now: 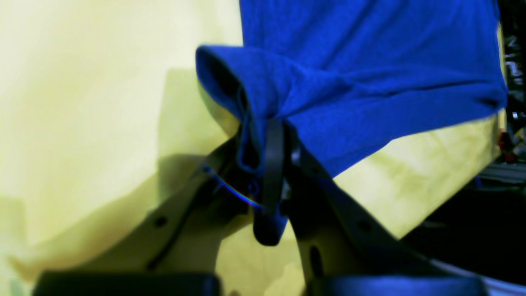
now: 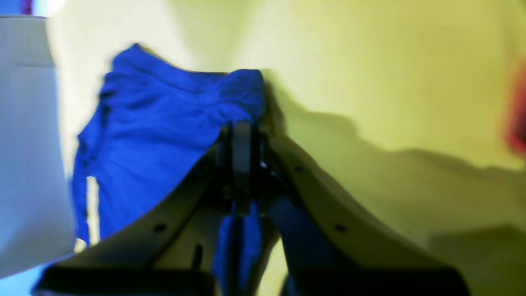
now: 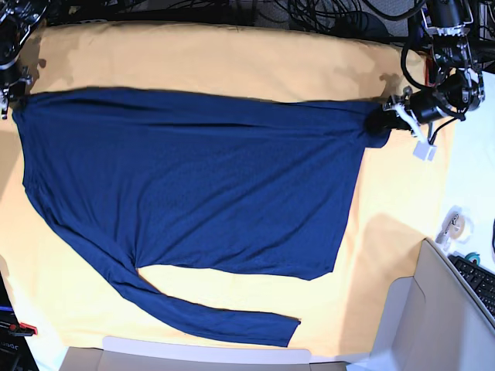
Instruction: Fold the T-shirt properly
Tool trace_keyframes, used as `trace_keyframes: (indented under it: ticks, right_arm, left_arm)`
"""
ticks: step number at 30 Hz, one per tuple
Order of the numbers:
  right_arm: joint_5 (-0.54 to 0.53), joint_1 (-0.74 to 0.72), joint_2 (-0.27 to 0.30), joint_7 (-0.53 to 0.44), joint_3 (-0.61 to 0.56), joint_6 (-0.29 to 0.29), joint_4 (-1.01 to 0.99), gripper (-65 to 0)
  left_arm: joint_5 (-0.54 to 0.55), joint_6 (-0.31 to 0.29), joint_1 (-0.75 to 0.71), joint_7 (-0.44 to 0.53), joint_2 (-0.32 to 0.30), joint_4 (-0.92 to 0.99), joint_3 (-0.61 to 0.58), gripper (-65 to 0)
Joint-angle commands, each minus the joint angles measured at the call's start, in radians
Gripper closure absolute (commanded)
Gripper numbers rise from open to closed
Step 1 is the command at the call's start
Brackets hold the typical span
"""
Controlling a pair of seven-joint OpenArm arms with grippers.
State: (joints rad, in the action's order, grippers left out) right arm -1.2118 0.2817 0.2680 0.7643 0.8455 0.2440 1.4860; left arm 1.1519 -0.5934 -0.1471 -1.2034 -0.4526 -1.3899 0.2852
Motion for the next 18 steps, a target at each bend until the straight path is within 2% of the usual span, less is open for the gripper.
trace_keyframes:
  ticks: [1,18]
  right_arm:
    - [-0.027,0.015,0.037,-0.027,0.01,-0.005,0.017,0.0]
    - [-0.067,0.192,0.029,-0.027,0.01,-0.005,0.12,0.0]
  left_arm:
    - [0.015,-0.003,-0.01,0.009,-0.019,-0.029,0.018,0.0]
    - [0.015,-0.006,-0.225,0.009,-0.018,-0.101,0.164,0.0]
